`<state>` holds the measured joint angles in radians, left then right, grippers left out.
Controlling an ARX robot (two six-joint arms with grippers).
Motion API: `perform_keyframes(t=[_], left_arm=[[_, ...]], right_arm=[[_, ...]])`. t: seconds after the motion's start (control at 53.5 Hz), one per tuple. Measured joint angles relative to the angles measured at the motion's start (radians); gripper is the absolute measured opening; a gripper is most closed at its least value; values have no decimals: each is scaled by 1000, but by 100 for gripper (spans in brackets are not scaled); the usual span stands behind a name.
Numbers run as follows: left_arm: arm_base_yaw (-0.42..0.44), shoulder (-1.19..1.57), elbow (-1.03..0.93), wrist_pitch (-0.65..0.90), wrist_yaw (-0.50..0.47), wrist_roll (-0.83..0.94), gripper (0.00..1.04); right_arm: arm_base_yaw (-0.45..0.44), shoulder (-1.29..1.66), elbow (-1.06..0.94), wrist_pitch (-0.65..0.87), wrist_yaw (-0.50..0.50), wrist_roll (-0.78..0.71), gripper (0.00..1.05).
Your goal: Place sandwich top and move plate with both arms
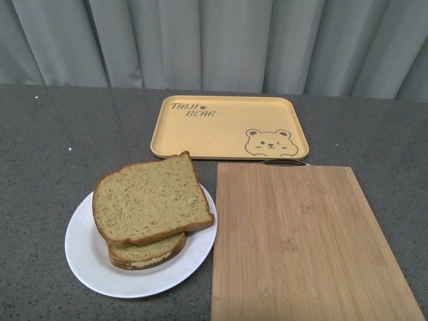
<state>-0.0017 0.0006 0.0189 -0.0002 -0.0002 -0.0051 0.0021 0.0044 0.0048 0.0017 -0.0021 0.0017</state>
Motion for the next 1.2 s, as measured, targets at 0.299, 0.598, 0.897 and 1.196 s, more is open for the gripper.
perform_keyframes(t=[0.299,0.598,0.897,1.196], left_arm=[[0,0,0,0,0,0,98],[13,78,42,-134,36,-113,98],[-22,729,130,245,88,-441,98],[30,1494,358,461,309,-634,98]], right_arm=[[0,0,0,0,0,0,95],[0,0,0,0,0,1,95],[0,0,0,0,0,0,95],[0,0,0,0,0,0,95]])
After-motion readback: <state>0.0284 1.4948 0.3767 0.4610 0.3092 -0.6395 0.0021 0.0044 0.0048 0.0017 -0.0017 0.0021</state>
